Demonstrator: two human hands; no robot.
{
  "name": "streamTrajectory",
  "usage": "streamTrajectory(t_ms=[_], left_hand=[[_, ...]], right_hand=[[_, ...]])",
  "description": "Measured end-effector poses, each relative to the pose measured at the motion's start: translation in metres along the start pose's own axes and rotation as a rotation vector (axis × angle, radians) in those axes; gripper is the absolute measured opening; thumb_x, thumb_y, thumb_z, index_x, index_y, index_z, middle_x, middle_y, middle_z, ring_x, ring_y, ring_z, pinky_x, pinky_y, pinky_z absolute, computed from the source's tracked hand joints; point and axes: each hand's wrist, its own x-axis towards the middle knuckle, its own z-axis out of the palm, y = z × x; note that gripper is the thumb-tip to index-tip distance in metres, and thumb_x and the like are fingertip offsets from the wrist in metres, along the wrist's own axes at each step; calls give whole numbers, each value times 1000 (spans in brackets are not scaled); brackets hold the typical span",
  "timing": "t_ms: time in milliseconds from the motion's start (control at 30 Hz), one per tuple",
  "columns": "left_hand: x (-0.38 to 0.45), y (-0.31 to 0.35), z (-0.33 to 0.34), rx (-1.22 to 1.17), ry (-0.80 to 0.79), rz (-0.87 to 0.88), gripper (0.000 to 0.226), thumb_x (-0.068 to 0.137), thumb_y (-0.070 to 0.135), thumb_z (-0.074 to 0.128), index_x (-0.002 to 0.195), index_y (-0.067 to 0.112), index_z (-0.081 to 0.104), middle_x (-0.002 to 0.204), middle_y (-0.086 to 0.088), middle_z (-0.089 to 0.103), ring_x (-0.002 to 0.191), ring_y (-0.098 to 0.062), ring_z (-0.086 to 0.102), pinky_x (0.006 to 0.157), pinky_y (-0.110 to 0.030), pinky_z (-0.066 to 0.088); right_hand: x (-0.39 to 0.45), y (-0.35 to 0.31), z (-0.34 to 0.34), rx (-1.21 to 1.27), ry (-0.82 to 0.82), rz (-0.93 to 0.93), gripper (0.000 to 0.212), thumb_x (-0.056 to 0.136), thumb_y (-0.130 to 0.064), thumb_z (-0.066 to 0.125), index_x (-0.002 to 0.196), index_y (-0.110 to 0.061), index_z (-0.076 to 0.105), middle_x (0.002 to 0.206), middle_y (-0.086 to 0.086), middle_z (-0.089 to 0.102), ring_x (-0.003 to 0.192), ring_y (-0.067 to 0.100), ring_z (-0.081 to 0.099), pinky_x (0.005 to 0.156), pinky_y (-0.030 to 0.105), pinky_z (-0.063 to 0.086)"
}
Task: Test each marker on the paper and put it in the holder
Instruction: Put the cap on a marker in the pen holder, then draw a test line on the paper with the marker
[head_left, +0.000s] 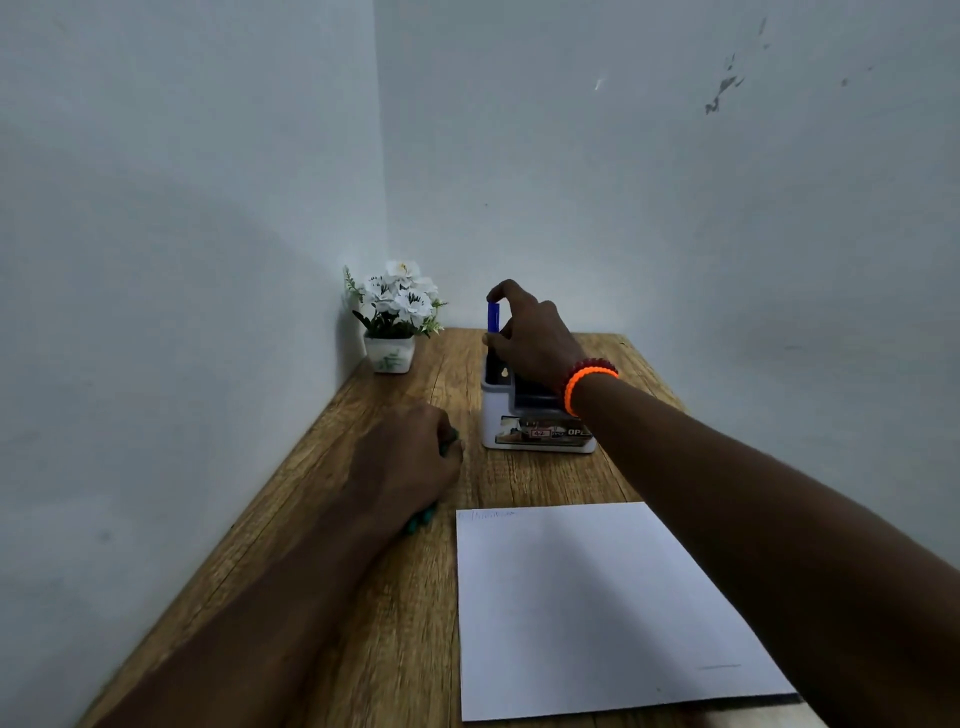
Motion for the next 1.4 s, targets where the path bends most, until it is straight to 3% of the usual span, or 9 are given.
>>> streamTrajectory(t_ms=[100, 267, 400, 500, 667, 967, 1133, 1300, 1400], left_hand=[[0, 0, -1, 3, -14, -3, 20, 92, 36, 70, 106, 22, 71, 100, 4, 69, 84, -12, 62, 72, -32, 58], [-2, 1, -3, 17, -29, -21, 23, 90, 37, 72, 108, 22, 69, 103, 1, 69, 89, -17, 65, 77, -40, 60], [-2, 2, -4, 44, -52, -30, 26, 90, 39, 72, 110, 23, 67, 104, 2, 68, 90, -16, 63, 77, -37, 59], [-3, 3, -4, 73, -51, -23, 26, 88, 42, 73, 106, 24, 67, 100, 3, 67, 87, -15, 63, 73, -36, 58], [-4, 3, -1, 122, -23, -16, 20, 86, 42, 72, 95, 24, 67, 90, 5, 66, 79, -14, 62, 64, -30, 50], [-6, 3, 3, 174, -9, 8, 22, 86, 43, 72, 85, 24, 62, 79, 7, 62, 73, -13, 60, 65, -34, 55], [-6, 7, 2, 150, -26, -7, 22, 87, 43, 71, 81, 23, 63, 74, 7, 62, 69, -11, 60, 63, -33, 55], [-4, 12, -6, -157, 35, -89, 20, 88, 39, 73, 78, 23, 69, 69, 8, 66, 63, -6, 62, 55, -27, 50], [-6, 22, -15, -441, 70, -78, 19, 90, 36, 73, 80, 20, 75, 66, 7, 67, 57, -4, 61, 54, -20, 43]], right_hand=[[-4, -5, -5, 16, -24, 12, 64, 95, -20, 74, 150, -25, 43, 112, 22, 73, 111, 39, 68, 99, 54, 57], [-26, -18, -30, 24, 37, 23, 68, 97, -19, 69, 158, -20, 39, 129, 20, 67, 127, 33, 57, 105, 47, 51], [-66, -31, -49, 121, 152, 52, 52, 95, -18, 72, 144, -16, 54, 107, 6, 71, 98, 17, 68, 86, 33, 60], [-108, -34, -53, 103, 59, 46, 22, 95, -20, 76, 115, -15, 69, 92, -6, 69, 77, 1, 65, 60, 13, 57], [-173, -24, -41, -31, -118, 4, 7, 96, -29, 75, 94, -22, 74, 81, -16, 62, 68, -5, 58, 55, 8, 45], [-186, -27, -28, -59, -176, -6, 17, 98, -33, 73, 106, -19, 76, 97, -14, 59, 76, -4, 55, 56, 9, 39], [-187, -23, -28, -30, -153, 6, 15, 97, -31, 74, 103, -17, 76, 94, -14, 61, 77, -2, 57, 59, 9, 40], [-184, -17, -26, 85, -44, 44, 13, 96, -31, 75, 98, -18, 76, 91, -9, 70, 76, -1, 63, 60, 9, 47], [-184, -21, -31, 372, 3, 159, 15, 99, -30, 71, 99, -15, 75, 84, -3, 72, 69, 2, 67, 58, 16, 51]])
